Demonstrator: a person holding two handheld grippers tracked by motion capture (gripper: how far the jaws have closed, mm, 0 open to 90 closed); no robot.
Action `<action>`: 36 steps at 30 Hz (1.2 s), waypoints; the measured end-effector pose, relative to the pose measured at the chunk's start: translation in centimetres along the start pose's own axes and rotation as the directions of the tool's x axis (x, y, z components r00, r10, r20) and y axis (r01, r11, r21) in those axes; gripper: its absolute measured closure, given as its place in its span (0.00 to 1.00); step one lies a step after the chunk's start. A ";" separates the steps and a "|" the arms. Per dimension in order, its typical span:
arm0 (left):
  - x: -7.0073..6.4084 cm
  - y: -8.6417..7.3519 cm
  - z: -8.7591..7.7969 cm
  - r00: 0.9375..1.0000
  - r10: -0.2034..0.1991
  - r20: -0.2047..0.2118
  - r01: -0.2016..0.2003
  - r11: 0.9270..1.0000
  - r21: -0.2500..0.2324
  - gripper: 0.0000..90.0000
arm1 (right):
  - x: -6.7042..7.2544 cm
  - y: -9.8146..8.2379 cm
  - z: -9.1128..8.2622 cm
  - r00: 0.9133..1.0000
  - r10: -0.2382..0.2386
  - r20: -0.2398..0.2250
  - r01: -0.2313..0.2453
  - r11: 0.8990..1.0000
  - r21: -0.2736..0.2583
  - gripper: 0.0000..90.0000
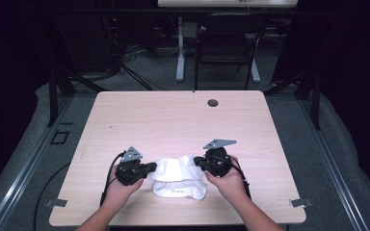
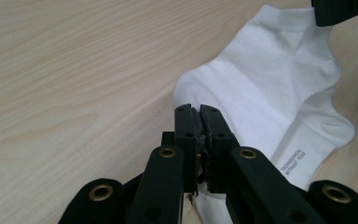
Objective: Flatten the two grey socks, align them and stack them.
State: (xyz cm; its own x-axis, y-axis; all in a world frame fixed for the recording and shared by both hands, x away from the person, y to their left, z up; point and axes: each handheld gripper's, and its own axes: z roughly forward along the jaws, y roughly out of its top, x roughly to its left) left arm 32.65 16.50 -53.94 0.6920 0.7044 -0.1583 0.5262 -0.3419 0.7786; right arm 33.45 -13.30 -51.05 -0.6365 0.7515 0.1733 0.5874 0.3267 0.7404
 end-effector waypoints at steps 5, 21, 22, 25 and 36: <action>-0.4 -0.4 -0.4 1.000 0.009 0.009 -0.009 1.000 0.002 0.96 | 0.3 -0.5 -0.5 1.000 0.004 -0.005 -0.004 1.000 -0.002 0.96; -1.3 -1.6 -0.8 1.000 0.009 0.020 -0.009 1.000 0.001 0.96 | 1.2 -2.7 -0.5 1.000 -0.004 -0.011 0.004 1.000 0.005 0.96; -1.3 -1.6 -0.9 1.000 0.018 0.019 -0.018 1.000 0.005 0.96 | 1.1 -2.8 -0.6 1.000 -0.010 -0.013 0.010 1.000 0.009 0.96; -1.4 -1.8 -0.8 1.000 0.016 0.018 -0.016 1.000 0.001 0.96 | 1.1 -3.0 -0.6 1.000 0.001 -0.016 -0.001 1.000 0.002 0.96; -1.6 -2.6 -0.2 1.000 0.006 0.029 -0.007 1.000 0.018 0.96 | 0.7 -4.2 -0.1 0.999 0.033 -0.009 -0.033 0.999 0.001 0.96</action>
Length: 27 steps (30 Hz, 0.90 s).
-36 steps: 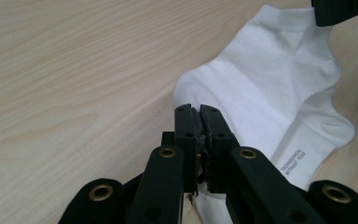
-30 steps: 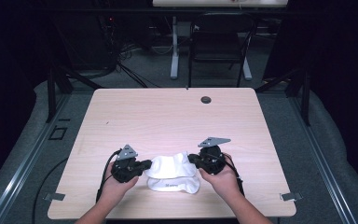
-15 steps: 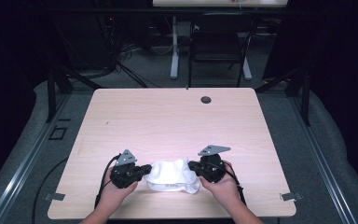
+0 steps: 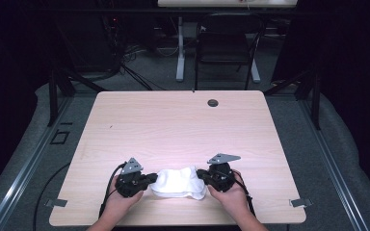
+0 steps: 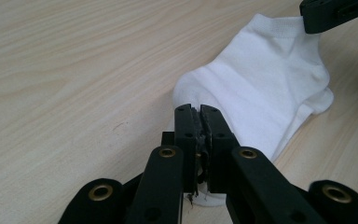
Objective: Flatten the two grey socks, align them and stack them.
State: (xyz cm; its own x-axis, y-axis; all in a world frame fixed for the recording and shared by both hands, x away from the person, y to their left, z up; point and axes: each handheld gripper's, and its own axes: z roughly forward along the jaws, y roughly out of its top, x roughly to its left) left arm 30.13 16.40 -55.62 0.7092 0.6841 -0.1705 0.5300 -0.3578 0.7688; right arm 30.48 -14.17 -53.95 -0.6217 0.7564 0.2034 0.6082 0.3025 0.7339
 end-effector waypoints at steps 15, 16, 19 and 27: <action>-0.1 -1.3 1.4 0.999 0.026 -0.025 -0.024 0.997 0.071 0.93 | -0.6 -1.9 0.5 0.999 0.038 -0.002 -0.037 0.998 0.056 0.95; 0.0 -1.4 1.5 0.999 0.032 -0.028 -0.030 0.997 0.075 0.92 | -0.7 -1.9 0.6 0.999 0.036 -0.003 -0.036 0.998 0.059 0.95; 0.0 -1.4 1.6 0.999 0.035 -0.031 -0.033 0.997 0.076 0.89 | -0.8 -2.1 0.7 0.999 0.041 0.002 -0.041 0.997 0.066 0.94; 0.2 -0.8 0.0 1.000 -0.016 -0.007 0.015 1.000 -0.019 0.66 | -1.3 -2.1 -0.3 0.998 0.055 0.000 -0.055 0.998 -0.043 0.74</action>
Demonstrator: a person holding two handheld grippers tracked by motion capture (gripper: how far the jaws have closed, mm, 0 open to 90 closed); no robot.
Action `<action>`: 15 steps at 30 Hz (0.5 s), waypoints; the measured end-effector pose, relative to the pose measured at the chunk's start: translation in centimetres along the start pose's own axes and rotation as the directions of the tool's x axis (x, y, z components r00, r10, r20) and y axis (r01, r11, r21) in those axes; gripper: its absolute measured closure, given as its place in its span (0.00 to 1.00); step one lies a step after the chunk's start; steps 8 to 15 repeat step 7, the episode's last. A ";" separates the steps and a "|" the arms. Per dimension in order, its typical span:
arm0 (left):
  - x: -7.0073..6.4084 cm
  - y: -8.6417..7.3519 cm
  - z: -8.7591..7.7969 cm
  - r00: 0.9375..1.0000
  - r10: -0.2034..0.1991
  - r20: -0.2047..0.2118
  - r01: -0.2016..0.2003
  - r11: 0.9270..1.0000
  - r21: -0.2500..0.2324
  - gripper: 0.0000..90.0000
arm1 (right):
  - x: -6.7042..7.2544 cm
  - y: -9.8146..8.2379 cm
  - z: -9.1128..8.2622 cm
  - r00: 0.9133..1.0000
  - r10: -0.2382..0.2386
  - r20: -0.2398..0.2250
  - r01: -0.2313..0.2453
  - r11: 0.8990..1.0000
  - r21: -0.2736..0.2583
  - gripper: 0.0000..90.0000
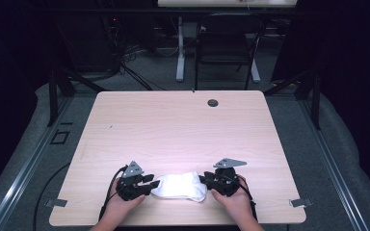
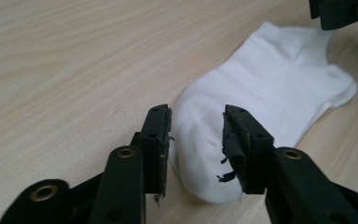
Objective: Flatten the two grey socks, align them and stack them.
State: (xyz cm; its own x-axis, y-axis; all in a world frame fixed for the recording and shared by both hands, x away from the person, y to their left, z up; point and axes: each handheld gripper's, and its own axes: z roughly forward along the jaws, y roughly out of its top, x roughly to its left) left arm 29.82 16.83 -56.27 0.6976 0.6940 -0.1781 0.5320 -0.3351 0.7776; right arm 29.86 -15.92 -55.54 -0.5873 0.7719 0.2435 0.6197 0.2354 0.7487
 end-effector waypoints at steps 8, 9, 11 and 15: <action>0.6 0.5 -1.8 0.999 0.017 -0.041 -0.019 0.999 -0.044 0.55 | -0.3 0.3 -1.5 1.000 0.006 0.009 -0.006 0.996 -0.087 0.68; 0.6 0.5 -1.8 0.999 0.017 -0.041 -0.019 0.999 -0.044 0.55 | -0.3 0.3 -1.5 1.000 0.006 0.009 -0.006 0.996 -0.087 0.68; 0.6 0.5 -1.8 0.999 0.017 -0.041 -0.019 0.999 -0.044 0.55 | -0.3 0.3 -1.5 1.000 0.006 0.009 -0.006 0.996 -0.087 0.68; 0.6 0.5 -1.8 0.999 0.017 -0.041 -0.019 0.999 -0.044 0.55 | -0.3 0.3 -1.5 1.000 0.006 0.009 -0.006 0.996 -0.087 0.68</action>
